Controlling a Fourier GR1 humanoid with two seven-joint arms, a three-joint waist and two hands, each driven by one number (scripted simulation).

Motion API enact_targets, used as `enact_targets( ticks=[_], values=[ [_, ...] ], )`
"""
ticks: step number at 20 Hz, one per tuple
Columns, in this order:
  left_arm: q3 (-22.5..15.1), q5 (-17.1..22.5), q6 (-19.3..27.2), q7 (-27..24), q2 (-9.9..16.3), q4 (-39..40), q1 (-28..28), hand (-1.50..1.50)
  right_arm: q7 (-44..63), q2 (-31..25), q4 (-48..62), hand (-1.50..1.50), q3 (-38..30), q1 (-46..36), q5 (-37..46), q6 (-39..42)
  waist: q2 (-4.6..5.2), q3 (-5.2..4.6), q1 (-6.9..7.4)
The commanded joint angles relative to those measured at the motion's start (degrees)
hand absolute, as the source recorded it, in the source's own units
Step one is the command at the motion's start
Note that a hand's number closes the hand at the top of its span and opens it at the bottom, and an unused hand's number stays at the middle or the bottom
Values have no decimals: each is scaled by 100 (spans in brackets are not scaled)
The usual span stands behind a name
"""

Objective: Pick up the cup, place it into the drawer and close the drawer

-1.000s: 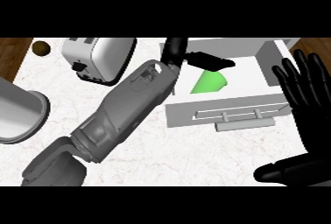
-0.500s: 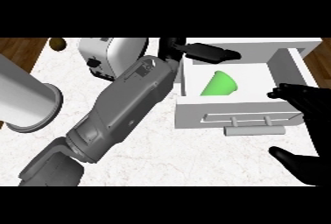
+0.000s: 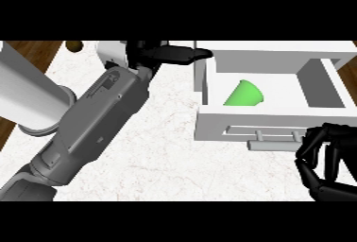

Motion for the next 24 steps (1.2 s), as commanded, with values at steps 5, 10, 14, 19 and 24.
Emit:
enact_targets(
  ticks=[5, 10, 14, 19, 24],
  values=[
    [71, 82, -79, 398, 1101, -2089, 1998, -150, -410, -54, 175, 150, 218, 507, 962, 132, 9, 4, 37],
    [323, 86, 25, 709, 1425, -3237, 2857, -150, -430, -22, 716, 150, 363, -46, 1577, -68, 41, 4, -31],
    [406, 179, -540, 291, 1724, -3515, 3635, -150, -593, -462, 879, 150, 861, -392, 2694, 24, 48, -1, 94],
    [704, 249, -904, 186, 1946, -3561, 4100, -150, -1526, -563, 1422, 150, 1664, -64, 4261, -458, 59, 3, -24],
    [1106, 262, -1651, -11, 2131, -3249, 4487, -150, -1869, -181, 2989, 150, 1818, -848, 5006, -1199, 84, 3, -51]
  ],
)
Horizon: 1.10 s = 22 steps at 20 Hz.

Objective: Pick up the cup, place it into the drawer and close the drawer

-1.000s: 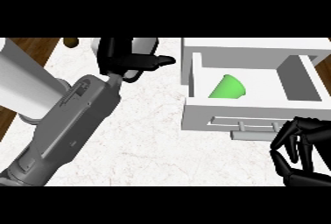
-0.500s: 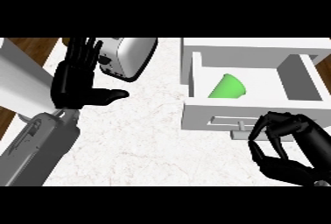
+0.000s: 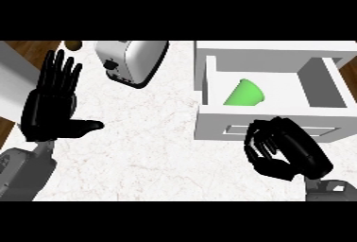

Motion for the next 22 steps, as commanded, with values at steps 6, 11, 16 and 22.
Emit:
enact_targets(
  ticks=[6, 11, 16, 22],
  values=[
    [772, 96, -805, 94, 385, -367, 862, -150, -340, 453, 2099, -150, 330, -845, 1158, -658, 1, 1, -59],
    [958, -61, -1496, -298, 181, 27, 1256, -150, -775, 512, 3565, -150, 18, -1721, 1352, -817, 11, 0, -53],
    [1377, 63, -1941, -88, 232, 518, 983, -150, -1326, 807, 5231, -150, -223, -2330, 1557, -1467, 25, 1, -58],
    [1254, -275, -1973, -296, -2, -153, 1638, -150, -1921, 597, 6846, -150, -931, -3622, 1220, -1213, 44, 6, 69]
  ],
)
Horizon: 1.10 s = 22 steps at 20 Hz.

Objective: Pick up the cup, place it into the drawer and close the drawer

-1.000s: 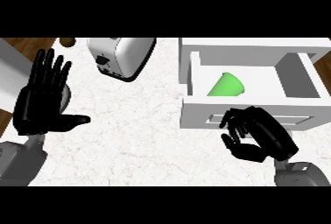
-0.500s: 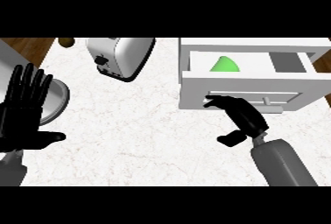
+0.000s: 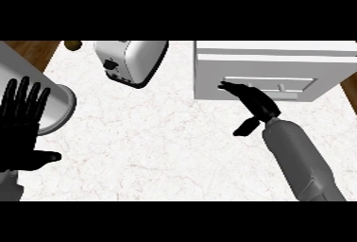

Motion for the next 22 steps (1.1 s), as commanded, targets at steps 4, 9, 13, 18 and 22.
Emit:
enact_targets(
  ticks=[4, 9, 13, 18, 22],
  values=[
    [158, 74, -329, 177, 0, -119, 110, -150, -718, -162, 2107, -150, -610, -1160, -87, -276, 75, 18, 162],
    [142, 35, -331, 266, -79, 23, -89, -150, -790, -532, 2633, -150, -768, -1779, -98, 48, 122, 20, 242],
    [161, -73, -345, 235, -83, 162, -266, -150, -1021, -891, 2882, -150, -887, -2074, -153, 275, 178, 21, 288],
    [107, -244, -319, 114, -207, 304, -454, -150, -1169, -876, 3064, -150, -905, -2053, -151, 136, 231, 22, 309],
    [28, -360, -81, 201, -258, 43, -404, -150, -984, -864, 3181, -150, -976, -2245, -216, 165, 191, 27, 381]
  ],
)
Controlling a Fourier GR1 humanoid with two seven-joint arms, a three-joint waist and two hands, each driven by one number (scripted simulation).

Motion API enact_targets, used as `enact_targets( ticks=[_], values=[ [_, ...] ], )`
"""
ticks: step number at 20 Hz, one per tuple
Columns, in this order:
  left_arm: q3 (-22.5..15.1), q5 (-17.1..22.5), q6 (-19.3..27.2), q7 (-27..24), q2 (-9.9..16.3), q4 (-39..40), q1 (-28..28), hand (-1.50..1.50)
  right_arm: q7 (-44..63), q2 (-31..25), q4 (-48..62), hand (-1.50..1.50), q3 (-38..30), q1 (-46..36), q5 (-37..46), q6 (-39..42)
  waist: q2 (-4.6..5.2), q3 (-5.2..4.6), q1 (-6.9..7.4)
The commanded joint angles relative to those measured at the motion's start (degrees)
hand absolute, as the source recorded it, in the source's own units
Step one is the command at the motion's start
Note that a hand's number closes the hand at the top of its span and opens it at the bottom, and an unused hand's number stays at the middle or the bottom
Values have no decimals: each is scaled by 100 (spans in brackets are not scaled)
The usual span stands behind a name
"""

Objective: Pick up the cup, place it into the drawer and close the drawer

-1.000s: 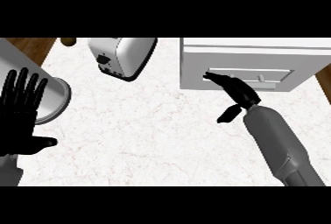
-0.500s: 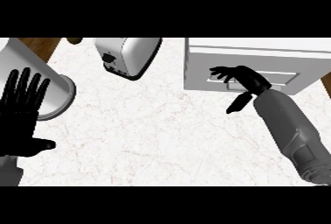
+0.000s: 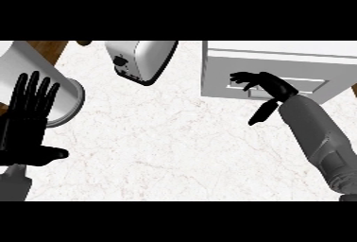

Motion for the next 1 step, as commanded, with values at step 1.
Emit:
enact_targets(
  ticks=[1],
  values=[
    [-41, -161, -2, -116, -76, 160, -10, -150, 450, -395, 241, -150, -63, -228, 123, -511, 174, 9, 57]
  ],
)
